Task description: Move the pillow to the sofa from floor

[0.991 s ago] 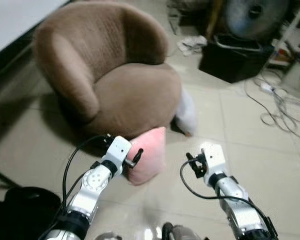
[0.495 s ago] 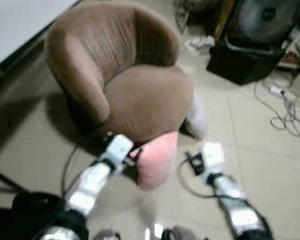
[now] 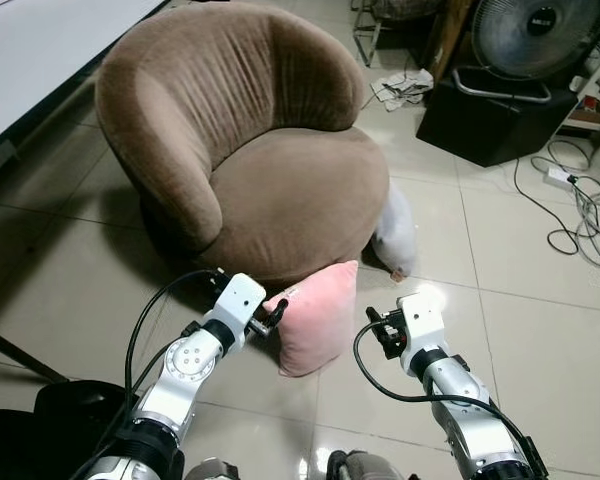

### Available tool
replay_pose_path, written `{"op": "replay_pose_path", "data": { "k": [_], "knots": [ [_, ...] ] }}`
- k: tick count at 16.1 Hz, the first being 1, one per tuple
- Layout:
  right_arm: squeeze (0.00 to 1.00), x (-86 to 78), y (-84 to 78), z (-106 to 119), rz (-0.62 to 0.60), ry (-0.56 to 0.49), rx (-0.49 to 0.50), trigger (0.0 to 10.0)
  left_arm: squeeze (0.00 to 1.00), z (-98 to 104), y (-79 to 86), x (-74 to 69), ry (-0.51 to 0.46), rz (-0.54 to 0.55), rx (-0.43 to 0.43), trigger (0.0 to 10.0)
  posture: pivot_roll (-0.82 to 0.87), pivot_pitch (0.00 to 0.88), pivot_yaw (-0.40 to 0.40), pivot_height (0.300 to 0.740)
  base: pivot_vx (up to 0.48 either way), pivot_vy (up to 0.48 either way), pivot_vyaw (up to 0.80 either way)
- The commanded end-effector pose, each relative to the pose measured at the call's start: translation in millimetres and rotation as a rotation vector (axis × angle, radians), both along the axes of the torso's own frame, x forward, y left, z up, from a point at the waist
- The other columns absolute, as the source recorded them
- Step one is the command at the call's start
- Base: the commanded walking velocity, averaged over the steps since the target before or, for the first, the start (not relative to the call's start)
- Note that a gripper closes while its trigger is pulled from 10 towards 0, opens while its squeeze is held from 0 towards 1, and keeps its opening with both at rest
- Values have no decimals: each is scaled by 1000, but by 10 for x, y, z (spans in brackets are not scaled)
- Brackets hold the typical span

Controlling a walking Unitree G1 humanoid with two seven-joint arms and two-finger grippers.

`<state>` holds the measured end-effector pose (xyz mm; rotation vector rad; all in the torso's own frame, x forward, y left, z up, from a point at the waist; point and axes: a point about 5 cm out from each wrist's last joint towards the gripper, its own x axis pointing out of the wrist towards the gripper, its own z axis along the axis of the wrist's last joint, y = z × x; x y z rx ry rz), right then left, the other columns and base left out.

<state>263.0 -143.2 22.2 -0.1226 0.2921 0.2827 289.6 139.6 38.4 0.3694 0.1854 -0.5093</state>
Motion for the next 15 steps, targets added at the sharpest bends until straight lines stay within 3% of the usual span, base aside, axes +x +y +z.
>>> {"op": "replay_pose_path", "data": {
  "k": [1,9,15],
  "knots": [
    [0,-21,-50,-21,-16,14,-8,10000,0,-44,-7,-32,14,-10,21,10000,-120,148,-67,740,0,0,0],
    [0,-16,-43,1,-22,-2,-7,10000,0,0,48,41,9,14,39,10000,-121,147,-59,740,0,0,0],
    [0,4,-52,10,-15,-7,-15,10000,0,8,28,78,4,6,68,10000,-122,125,-63,740,459,0,0]
  ]
}}
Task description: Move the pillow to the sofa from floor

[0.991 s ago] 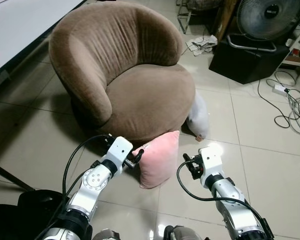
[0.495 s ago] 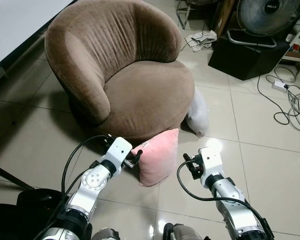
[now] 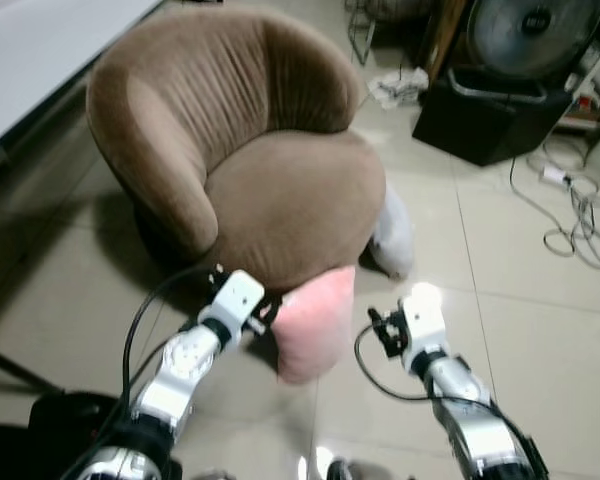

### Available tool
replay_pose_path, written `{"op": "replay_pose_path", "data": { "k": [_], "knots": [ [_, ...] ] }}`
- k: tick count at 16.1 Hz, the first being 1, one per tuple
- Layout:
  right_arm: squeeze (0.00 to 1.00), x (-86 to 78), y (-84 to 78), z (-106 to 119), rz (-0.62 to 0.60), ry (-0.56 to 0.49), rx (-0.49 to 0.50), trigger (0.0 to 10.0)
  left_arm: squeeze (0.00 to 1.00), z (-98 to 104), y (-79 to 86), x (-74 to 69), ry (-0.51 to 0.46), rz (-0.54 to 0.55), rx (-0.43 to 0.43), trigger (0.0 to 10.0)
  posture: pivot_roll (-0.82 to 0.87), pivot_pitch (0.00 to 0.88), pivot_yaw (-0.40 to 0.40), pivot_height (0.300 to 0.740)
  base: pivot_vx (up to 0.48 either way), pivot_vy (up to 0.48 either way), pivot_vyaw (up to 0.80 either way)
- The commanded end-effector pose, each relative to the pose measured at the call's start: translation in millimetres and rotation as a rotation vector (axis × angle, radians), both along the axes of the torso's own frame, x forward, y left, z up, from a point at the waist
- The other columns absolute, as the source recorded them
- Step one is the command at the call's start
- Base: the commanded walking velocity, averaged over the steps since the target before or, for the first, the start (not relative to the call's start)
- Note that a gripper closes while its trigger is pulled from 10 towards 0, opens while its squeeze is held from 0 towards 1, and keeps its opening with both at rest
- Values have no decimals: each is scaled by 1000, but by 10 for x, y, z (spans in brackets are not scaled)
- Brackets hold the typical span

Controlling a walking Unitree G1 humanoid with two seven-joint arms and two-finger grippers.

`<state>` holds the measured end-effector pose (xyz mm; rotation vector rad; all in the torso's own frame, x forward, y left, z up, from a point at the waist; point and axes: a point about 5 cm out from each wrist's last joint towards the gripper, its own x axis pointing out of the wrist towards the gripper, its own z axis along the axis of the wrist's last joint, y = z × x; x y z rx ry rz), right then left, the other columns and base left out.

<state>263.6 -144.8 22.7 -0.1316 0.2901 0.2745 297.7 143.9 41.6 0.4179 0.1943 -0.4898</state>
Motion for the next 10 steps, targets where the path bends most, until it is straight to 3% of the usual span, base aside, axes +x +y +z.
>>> {"op": "replay_pose_path", "data": {
  "k": [1,5,7,10],
  "knots": [
    [0,3,-35,7,-6,-4,-8,10000,0,-28,-24,-1,12,-11,24,10000,-120,122,-65,740,442,0,0],
    [0,7,-29,5,1,0,-9,10000,0,-40,-54,-7,17,-42,46,10000,-120,122,-65,740,377,-292,0],
    [0,-1,-21,2,1,0,-10,10000,0,-4,-13,7,-7,1,12,10000,-118,124,-62,740,0,0,0],
    [0,-17,-7,-8,-1,4,-5,10000,0,32,70,77,-10,26,46,10000,-122,133,-58,740,0,0,0]
  ]
}}
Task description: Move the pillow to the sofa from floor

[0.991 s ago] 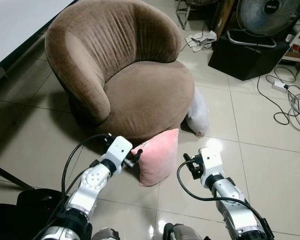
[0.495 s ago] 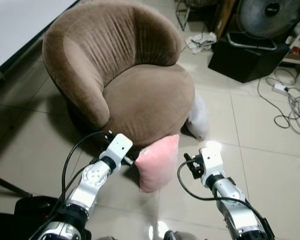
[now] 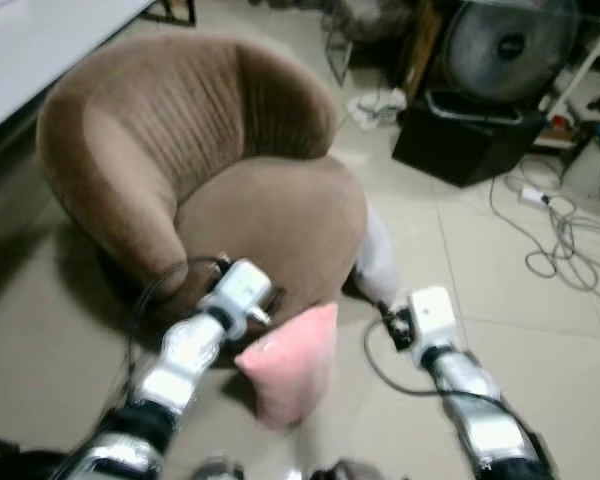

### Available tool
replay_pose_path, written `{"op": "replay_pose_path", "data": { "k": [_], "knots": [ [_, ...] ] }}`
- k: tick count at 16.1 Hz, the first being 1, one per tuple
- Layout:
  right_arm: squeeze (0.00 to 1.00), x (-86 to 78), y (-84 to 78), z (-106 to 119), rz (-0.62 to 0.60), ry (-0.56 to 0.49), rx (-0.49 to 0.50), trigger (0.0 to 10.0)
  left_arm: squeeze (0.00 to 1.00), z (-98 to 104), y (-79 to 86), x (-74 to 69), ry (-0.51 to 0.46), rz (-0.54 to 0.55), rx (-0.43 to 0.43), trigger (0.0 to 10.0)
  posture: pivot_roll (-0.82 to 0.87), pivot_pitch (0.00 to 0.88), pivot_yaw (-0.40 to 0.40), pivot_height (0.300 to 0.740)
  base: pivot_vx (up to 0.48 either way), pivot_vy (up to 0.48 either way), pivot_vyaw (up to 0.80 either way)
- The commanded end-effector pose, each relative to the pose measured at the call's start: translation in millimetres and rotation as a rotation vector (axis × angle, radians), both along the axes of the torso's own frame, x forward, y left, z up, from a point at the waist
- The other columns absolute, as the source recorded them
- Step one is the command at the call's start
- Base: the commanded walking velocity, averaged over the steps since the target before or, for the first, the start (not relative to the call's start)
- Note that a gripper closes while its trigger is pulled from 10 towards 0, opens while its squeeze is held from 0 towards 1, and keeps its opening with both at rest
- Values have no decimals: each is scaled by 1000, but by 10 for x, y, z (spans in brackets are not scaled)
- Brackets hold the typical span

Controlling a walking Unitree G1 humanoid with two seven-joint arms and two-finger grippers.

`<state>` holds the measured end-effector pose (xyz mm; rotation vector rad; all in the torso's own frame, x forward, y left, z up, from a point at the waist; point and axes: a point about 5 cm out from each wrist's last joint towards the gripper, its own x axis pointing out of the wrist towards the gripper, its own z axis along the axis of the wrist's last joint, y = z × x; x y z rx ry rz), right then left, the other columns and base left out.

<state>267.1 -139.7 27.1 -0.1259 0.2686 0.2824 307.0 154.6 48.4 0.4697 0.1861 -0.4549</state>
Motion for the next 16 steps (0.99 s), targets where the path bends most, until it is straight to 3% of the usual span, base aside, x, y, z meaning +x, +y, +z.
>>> {"op": "replay_pose_path", "data": {
  "k": [1,5,8,16],
  "knots": [
    [0,-55,-55,-52,-10,24,-14,10000,0,21,12,46,8,15,-1,10000,-122,133,-58,740,0,0,0],
    [0,-46,-63,35,-5,-43,-24,10000,0,163,158,187,-20,51,22,10000,-126,143,-49,740,0,0,0],
    [0,-54,-44,20,1,-19,-29,10000,0,102,47,146,-14,27,10,10000,-127,144,-50,740,0,0,0],
    [0,-81,-5,26,29,-17,3,10000,0,26,7,75,-1,11,11,10000,-119,153,-58,655,0,0,0]
  ]
}}
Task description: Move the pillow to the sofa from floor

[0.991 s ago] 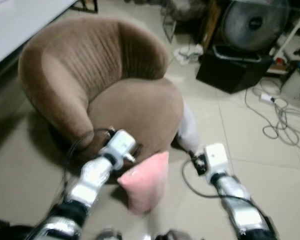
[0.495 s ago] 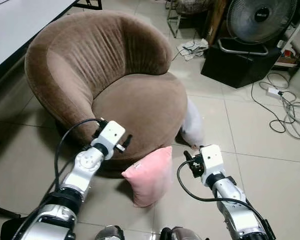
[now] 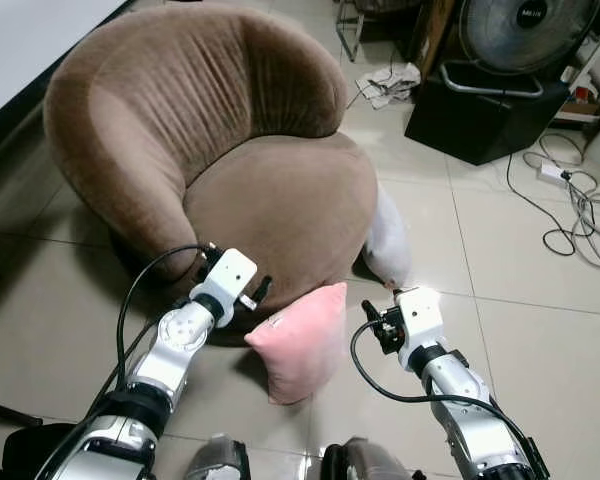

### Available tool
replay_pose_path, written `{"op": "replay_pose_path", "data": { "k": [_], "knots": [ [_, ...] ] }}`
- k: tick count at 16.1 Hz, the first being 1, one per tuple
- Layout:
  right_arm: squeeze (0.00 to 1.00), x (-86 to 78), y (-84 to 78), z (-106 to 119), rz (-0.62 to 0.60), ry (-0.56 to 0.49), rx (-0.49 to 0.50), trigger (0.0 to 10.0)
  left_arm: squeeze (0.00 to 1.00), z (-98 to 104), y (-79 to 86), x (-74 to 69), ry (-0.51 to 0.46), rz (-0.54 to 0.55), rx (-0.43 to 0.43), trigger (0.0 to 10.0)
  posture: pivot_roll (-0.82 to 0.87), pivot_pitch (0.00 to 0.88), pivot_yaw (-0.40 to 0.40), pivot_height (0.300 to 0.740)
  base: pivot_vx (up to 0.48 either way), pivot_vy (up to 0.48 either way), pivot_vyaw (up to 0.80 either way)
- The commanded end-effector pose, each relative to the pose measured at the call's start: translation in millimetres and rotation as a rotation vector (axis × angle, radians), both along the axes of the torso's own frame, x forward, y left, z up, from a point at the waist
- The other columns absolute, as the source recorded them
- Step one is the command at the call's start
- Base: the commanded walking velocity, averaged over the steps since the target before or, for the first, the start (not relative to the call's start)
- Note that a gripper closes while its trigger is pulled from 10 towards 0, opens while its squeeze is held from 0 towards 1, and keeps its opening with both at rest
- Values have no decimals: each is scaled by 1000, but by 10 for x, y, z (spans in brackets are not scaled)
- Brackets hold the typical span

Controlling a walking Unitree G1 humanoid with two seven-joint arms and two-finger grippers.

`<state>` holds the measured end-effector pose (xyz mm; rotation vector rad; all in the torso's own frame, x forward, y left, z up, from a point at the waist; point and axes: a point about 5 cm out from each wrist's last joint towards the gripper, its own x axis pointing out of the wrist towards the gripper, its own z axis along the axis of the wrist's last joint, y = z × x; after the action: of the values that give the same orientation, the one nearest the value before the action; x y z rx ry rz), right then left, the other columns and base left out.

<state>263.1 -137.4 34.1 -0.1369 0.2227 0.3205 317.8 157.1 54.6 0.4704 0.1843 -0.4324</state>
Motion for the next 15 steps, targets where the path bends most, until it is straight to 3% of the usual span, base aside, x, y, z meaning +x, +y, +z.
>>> {"op": "replay_pose_path", "data": {
  "k": [1,6,15],
  "knots": [
    [0,-40,-30,-44,-13,26,2,10000,0,-44,-23,-39,9,-12,11,10000,-119,153,-58,640,0,0,0],
    [0,-25,-43,-18,-33,11,36,10000,0,-49,-35,-46,10,-16,8,10000,-117,153,-58,600,0,0,0],
    [0,-12,-45,-13,-17,-1,28,10000,0,-61,-34,-64,9,-15,7,10000,-108,136,-59,600,0,0,0]
  ]
}}
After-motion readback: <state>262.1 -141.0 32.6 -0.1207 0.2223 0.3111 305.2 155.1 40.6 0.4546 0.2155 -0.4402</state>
